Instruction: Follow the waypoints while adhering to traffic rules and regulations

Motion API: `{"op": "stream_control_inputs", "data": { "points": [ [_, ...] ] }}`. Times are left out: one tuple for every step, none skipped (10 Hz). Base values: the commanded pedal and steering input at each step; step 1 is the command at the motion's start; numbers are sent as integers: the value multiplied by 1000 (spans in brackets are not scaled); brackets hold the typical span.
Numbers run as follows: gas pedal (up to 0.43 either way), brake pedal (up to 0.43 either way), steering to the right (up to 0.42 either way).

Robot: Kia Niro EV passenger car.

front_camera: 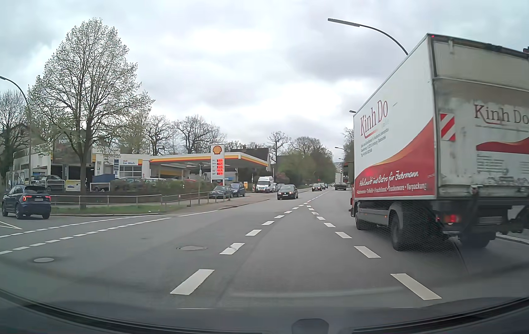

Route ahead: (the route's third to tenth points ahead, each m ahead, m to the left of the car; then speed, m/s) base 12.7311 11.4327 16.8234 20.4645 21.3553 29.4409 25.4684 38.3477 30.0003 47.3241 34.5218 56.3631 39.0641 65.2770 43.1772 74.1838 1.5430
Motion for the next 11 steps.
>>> {"op": "stream_control_inputs", "data": {
  "points": [
    [0, 183, 4],
    [0, 183, 3],
    [0, 183, 3],
    [0, 177, 3],
    [0, 171, 3],
    [0, 171, 3],
    [0, 171, 3],
    [0, 171, 3],
    [0, 177, 3],
    [0, 189, 3],
    [0, 189, 3]
  ]
}}
